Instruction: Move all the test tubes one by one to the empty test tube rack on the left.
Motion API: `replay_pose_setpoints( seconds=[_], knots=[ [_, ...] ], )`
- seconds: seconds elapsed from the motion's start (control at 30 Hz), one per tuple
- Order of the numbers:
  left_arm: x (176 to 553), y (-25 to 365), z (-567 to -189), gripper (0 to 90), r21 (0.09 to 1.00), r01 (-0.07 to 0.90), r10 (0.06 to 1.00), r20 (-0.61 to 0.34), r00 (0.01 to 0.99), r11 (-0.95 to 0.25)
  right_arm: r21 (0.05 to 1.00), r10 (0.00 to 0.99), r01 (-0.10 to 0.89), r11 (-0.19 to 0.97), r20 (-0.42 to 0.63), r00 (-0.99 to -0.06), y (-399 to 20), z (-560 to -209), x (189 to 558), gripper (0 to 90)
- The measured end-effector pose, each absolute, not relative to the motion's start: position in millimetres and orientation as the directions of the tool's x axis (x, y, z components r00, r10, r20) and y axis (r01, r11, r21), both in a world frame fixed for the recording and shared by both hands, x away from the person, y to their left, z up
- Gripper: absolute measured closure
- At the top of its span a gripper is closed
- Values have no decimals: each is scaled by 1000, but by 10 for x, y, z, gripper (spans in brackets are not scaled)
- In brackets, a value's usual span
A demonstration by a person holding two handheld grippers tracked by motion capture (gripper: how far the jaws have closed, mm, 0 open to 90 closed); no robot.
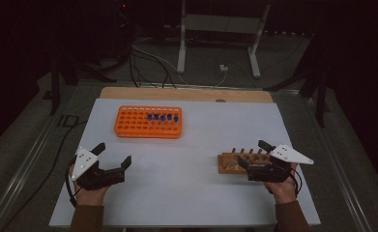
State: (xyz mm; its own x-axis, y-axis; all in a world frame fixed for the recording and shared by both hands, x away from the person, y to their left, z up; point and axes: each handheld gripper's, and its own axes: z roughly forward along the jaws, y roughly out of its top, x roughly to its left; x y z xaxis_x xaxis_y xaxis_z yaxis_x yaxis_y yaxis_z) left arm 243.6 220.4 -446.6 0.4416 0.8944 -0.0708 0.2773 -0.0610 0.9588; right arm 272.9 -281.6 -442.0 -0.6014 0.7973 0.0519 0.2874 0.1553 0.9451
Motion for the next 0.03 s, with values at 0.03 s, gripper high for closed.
replay_pose_setpoints(
  seconds=[0.03],
  knots=[
    [2438,2203,-4469,10,959,278,895,-73,440,-59,945,797,288,156,52,-602,-2812,-4423,2731,0]
  ],
)
